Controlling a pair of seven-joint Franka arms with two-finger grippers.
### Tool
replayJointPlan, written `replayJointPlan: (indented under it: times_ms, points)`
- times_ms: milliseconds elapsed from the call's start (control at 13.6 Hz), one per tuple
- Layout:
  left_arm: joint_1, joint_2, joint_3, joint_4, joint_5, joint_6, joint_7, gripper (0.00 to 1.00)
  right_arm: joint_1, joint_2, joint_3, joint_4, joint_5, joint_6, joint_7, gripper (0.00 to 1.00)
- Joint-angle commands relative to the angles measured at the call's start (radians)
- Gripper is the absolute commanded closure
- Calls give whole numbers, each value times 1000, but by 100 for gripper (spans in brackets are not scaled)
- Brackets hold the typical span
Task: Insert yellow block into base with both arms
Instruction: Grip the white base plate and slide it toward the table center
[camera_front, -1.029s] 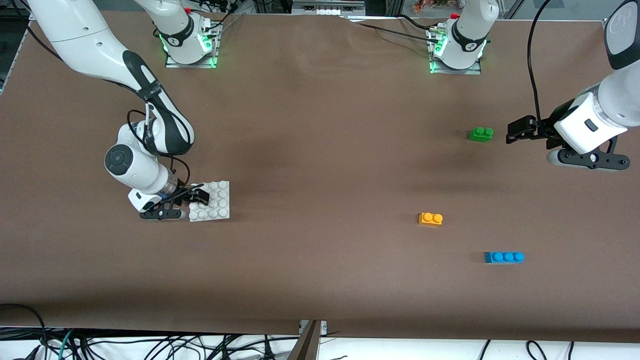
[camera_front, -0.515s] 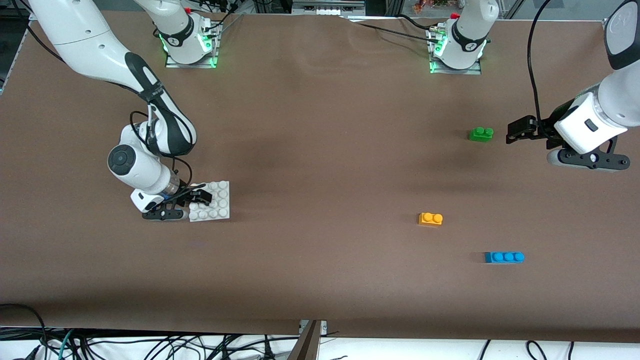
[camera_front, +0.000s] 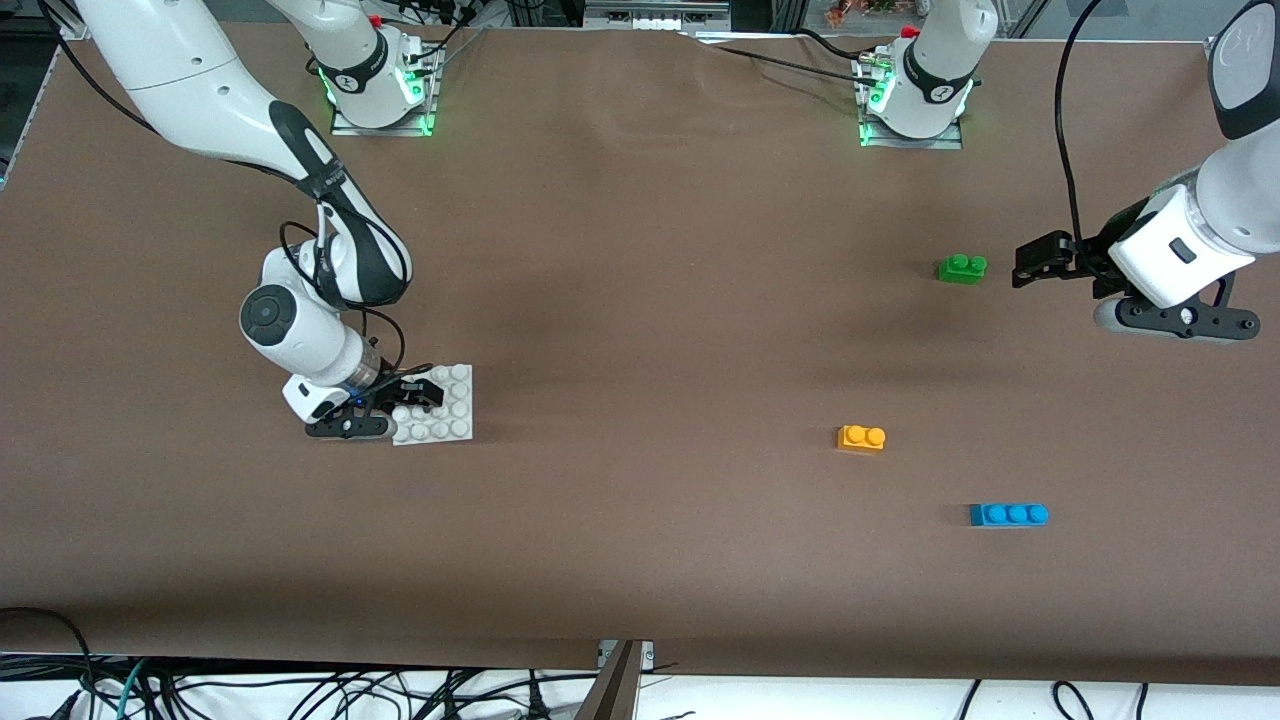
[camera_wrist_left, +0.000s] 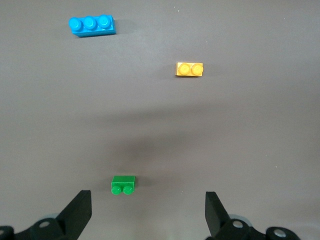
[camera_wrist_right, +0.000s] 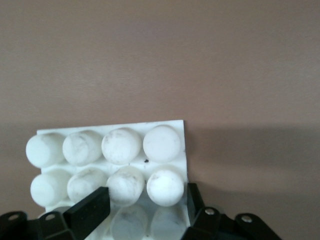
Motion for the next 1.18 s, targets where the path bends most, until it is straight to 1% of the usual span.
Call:
replayJointPlan:
  times_ms: [0,221,441,588,809,1103]
  points:
    - [-1,-1,1,17,20,-17,6,0,79,20,0,15,-15,15,114,38]
    - [-1,-1,1,17,18,-17,6,0,122,34,-2,28,-16,18,172,38]
    - [-1,-1,1,17,20,-17,6,0,193,78,-7,68,-16,53,244,38]
    - [-1,-1,1,16,20,-17,6,0,253,115,-14,126,-18,51,310,38]
    - [-1,-1,1,17,18,-17,6,0,377,181,-77,215,-16,51,367,38]
    - [-1,-1,1,17,18,-17,6,0,497,255,-99,323,-18,51,476,38]
